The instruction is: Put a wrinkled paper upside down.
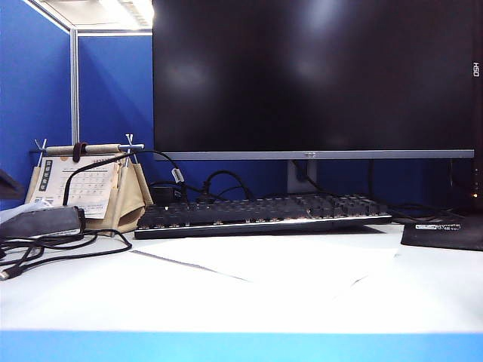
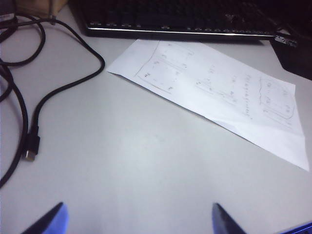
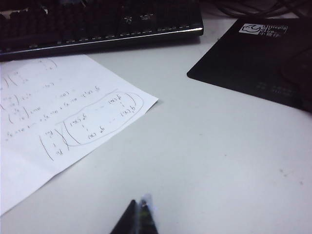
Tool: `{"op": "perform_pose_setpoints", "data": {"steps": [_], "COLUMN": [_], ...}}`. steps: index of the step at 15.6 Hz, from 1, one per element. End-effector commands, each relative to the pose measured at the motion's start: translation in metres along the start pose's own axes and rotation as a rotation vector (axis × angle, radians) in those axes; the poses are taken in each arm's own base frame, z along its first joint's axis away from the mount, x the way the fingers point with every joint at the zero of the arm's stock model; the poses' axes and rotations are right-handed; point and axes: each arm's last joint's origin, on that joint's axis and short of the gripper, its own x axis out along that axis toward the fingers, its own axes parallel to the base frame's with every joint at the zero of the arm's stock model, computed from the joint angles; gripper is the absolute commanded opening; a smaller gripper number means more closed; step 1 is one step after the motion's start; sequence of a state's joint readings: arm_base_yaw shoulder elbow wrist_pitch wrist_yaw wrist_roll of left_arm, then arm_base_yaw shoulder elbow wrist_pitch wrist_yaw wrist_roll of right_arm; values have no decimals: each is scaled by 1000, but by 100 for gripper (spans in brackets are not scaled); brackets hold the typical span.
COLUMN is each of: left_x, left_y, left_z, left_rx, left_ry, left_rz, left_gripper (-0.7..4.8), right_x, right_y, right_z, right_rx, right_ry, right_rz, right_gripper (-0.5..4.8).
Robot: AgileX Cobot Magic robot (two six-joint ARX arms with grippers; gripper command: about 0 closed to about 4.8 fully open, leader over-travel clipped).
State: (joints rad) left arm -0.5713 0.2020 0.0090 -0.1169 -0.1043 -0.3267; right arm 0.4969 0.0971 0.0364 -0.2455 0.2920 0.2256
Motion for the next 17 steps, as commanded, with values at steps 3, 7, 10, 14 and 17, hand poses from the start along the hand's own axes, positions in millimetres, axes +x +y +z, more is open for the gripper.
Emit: {"op": "perform_pose_setpoints", "data": {"steps": [3,7,10,14,17], "left_x": [0,-6,-25,-36,-31], "left_y": [-2,-10,-25,-33,-35], "left_z": [-4,11,54,82,80], "left_rx": [18,10,21,90,86], "left_ry": [69,70,-24,-62,-12], "left_rz": [-103,-219,-333,-347,-390], "left_gripper": [390,390,390,390,390], "right_x": [0,-3,-15,-27,-5], "right_y": [0,4,8,19,22], "right_z": [0,13,46,121,162], "right_rx": [47,69,96,45,30], "right_ry": [-7,-78,-173,-224,-148], "right_rz": [6,78,103,77,82], "right_gripper": [-5,-5,-5,5,96]}}
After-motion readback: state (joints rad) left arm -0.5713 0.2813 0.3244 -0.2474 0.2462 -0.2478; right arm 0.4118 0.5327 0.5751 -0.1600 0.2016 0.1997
